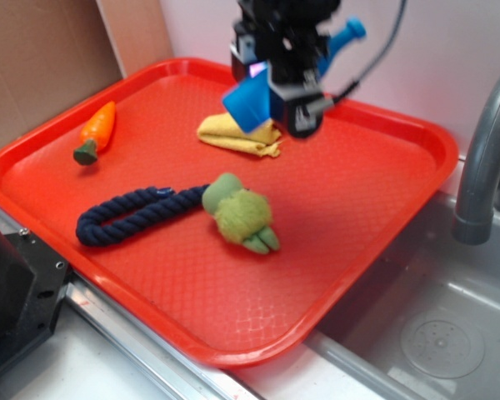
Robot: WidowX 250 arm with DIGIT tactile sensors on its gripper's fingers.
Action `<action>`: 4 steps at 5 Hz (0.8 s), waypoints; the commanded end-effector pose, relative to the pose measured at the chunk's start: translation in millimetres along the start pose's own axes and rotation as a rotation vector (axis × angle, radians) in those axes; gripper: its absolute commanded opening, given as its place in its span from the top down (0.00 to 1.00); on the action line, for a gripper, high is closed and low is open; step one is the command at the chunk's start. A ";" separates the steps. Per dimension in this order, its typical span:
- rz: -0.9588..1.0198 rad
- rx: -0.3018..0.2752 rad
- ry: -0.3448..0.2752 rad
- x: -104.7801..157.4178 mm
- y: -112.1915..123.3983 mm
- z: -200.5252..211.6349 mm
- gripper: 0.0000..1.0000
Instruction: Grab the blue bottle.
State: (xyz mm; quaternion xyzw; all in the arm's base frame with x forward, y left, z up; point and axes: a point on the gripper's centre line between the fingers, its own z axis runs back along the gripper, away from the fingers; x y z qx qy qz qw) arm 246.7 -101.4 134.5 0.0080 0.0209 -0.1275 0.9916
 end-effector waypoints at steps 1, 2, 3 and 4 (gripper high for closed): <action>0.319 0.054 -0.068 -62.8 46.0 43.6 1.00; 0.445 0.058 -0.005 -88.5 73.8 31.4 1.00; 0.528 0.093 -0.005 -103.6 95.5 37.2 1.00; 0.497 0.124 0.080 -95.8 95.9 27.7 1.00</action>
